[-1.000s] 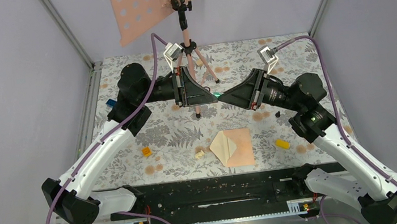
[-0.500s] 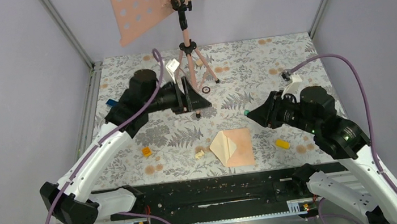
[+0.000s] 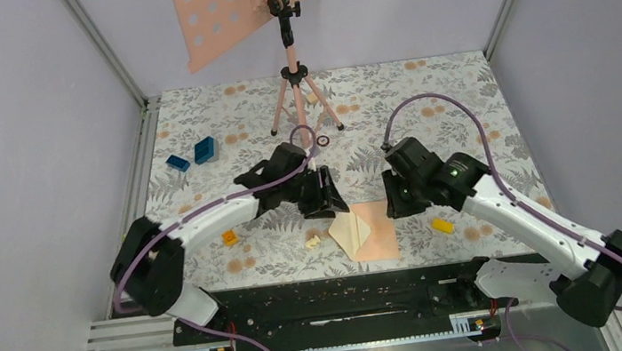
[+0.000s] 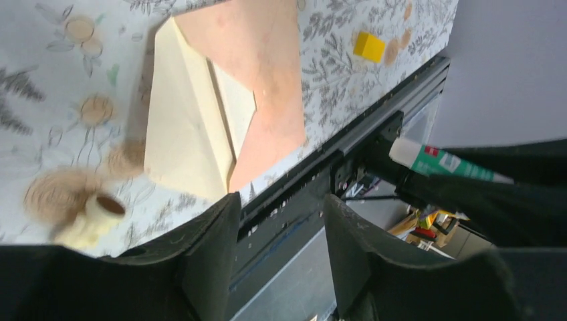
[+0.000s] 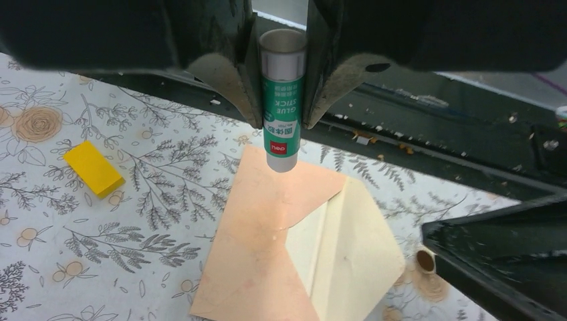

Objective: Place the letter into the envelope and seal it
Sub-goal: Adjust the envelope at the center of the board, then paint the envelope at the center of the board.

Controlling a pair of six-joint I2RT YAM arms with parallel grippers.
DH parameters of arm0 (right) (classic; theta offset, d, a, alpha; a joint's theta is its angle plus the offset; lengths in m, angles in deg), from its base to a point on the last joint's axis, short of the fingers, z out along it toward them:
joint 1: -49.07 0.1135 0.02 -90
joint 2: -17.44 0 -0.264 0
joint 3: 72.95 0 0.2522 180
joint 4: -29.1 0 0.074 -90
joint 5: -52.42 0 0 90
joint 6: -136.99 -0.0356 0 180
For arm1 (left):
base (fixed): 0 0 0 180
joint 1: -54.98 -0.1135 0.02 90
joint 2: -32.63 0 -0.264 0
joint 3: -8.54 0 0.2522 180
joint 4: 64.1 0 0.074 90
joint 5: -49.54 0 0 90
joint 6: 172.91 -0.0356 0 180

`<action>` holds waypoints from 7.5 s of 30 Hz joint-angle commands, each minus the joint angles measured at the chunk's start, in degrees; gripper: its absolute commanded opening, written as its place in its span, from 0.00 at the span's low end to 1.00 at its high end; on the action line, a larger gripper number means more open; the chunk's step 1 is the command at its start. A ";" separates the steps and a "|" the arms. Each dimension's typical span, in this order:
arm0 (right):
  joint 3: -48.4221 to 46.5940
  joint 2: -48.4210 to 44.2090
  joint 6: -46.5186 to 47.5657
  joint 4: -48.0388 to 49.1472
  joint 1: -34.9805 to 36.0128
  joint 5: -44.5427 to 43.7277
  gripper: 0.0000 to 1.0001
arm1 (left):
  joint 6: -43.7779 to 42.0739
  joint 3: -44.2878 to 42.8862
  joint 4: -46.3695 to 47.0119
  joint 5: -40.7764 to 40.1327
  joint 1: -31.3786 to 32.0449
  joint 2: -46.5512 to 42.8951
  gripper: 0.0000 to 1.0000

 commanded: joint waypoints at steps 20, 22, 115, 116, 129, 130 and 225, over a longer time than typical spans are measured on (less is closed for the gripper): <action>4.01 -2.01 -1.93 4.79 0.12 -3.99 0.00 | -10.02 -21.70 -10.71 -7.12 3.84 26.56 0.47; 4.47 -4.61 -2.64 3.46 -0.34 -4.73 0.00 | -11.01 -25.52 -11.25 -6.12 4.18 30.11 0.47; 7.37 16.57 -3.91 13.24 -7.51 0.92 0.00 | -1.26 -12.54 13.95 -4.97 4.84 31.10 0.16; 7.42 16.89 -4.02 13.51 -7.54 0.92 0.00 | -1.41 -12.29 13.27 -5.40 4.83 31.21 0.13; 7.12 22.47 -5.22 15.99 -7.51 0.21 0.00 | -2.06 -10.73 10.83 -6.66 4.85 31.19 0.05; 7.11 22.64 -5.40 16.22 -7.51 0.11 0.00 | -2.08 -10.62 10.83 -6.58 4.89 31.18 0.05; 9.82 23.12 -9.25 11.03 -1.03 -7.30 0.00 | -1.64 -8.05 11.49 -4.58 4.01 30.93 0.03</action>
